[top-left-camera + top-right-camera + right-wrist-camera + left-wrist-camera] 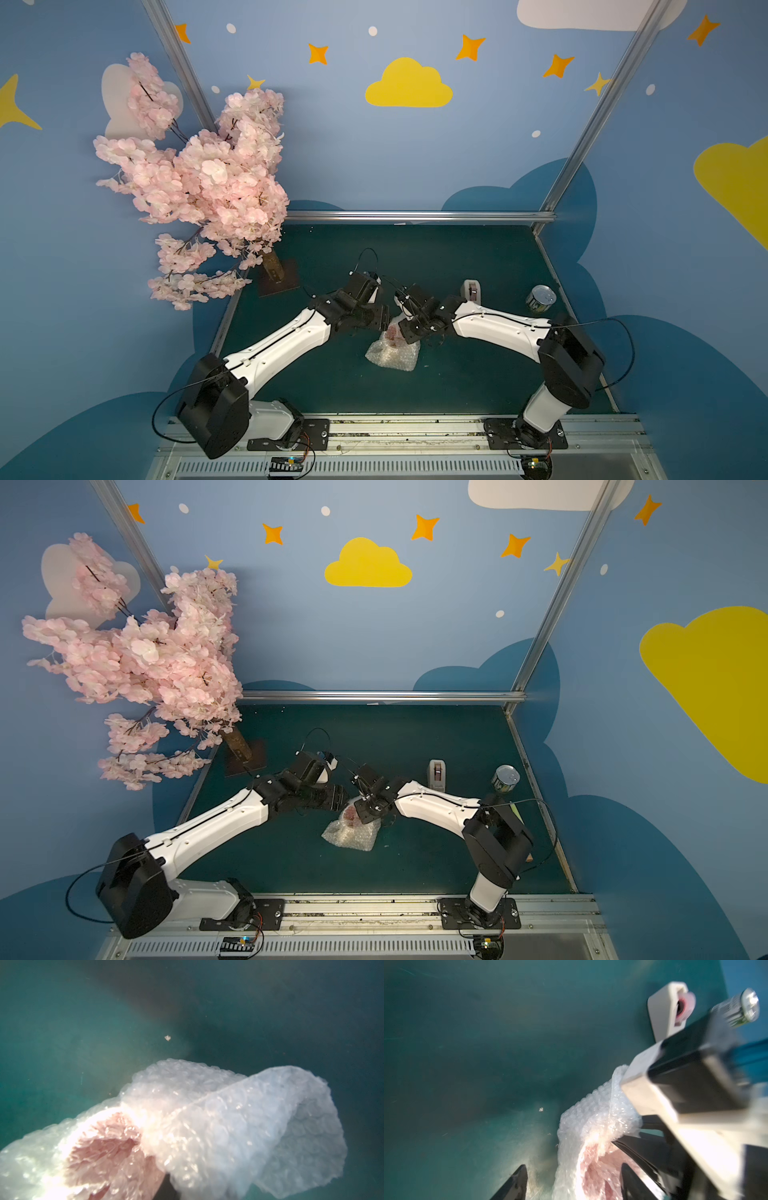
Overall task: Wrap mugs in bubble wrap
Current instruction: Wrap the mug in bubble wrap.
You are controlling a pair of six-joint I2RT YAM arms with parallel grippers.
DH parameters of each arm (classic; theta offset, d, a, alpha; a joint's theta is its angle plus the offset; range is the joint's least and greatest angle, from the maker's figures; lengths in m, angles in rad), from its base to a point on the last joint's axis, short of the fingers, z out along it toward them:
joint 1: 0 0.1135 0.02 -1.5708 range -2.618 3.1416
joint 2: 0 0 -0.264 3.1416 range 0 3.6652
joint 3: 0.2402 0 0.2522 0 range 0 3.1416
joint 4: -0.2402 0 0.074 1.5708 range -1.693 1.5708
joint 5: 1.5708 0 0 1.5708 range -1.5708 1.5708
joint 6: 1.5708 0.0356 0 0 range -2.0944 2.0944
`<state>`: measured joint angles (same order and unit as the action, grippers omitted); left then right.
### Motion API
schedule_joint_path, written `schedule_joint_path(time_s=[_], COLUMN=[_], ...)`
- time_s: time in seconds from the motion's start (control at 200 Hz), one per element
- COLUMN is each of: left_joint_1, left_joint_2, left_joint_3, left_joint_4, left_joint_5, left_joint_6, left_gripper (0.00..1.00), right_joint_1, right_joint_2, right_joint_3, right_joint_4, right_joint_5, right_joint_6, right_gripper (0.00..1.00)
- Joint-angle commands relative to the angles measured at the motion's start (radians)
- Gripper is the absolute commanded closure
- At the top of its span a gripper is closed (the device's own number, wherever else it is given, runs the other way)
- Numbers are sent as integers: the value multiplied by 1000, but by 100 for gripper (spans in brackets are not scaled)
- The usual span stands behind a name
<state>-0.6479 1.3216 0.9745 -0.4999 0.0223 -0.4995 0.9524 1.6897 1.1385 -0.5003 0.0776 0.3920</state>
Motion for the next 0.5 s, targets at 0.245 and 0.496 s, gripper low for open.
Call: schedule_joint_path(time_s=[0.245,0.496], left_joint_1=[-13,-26], left_joint_2=[-63,3], left_joint_3=[-69,-127], left_joint_4=[-101,-71], left_joint_5=[72,99], left_joint_6=[-182,-201], left_gripper=[29,30], right_joint_1=[31,54], right_joint_2=[97,153], right_joint_3=[-15,2], right_joint_4=[-142,-185], right_joint_5=[70,17], right_joint_6=[281,268], right_gripper=[100,100])
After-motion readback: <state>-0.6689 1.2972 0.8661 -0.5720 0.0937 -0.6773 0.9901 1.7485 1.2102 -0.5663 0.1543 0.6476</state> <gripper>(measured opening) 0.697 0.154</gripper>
